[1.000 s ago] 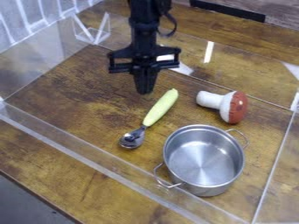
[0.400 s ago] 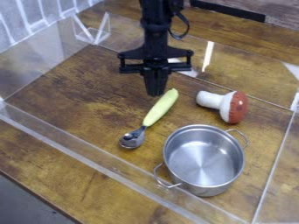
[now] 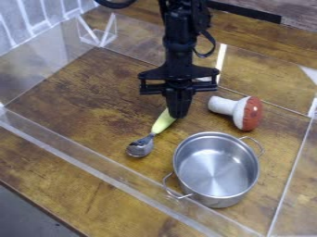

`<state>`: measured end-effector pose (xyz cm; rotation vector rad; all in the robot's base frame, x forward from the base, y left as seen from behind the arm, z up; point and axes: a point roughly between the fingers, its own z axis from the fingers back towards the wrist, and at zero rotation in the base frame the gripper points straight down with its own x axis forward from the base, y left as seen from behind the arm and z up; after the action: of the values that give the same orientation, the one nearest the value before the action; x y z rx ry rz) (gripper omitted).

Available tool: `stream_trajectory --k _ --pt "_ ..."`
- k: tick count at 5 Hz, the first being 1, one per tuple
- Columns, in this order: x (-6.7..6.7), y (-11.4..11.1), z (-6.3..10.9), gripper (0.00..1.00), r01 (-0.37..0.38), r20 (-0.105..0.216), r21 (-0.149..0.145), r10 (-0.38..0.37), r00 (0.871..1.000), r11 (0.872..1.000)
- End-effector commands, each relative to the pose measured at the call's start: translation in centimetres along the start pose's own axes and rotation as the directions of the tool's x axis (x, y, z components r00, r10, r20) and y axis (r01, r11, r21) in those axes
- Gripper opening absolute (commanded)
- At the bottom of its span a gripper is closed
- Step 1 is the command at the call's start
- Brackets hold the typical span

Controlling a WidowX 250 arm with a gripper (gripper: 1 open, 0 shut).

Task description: Move the green spoon to the right

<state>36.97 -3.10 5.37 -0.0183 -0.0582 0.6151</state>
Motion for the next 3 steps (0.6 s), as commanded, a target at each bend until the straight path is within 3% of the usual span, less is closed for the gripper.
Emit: stream_trajectory --k 1,2,3 --pt "0.0 -0.4 1.8 0.0 0.04 0.032 -0.018 -0.039 0.999 0.999" --pt "-1.0 -0.8 3.2 0.0 0.125 0.034 -0.008 -0.125 0.992 0.992" --pt "-2.0 -0.7 2.5 0.0 0.137 0.035 0.006 -0.137 0.99 0.991"
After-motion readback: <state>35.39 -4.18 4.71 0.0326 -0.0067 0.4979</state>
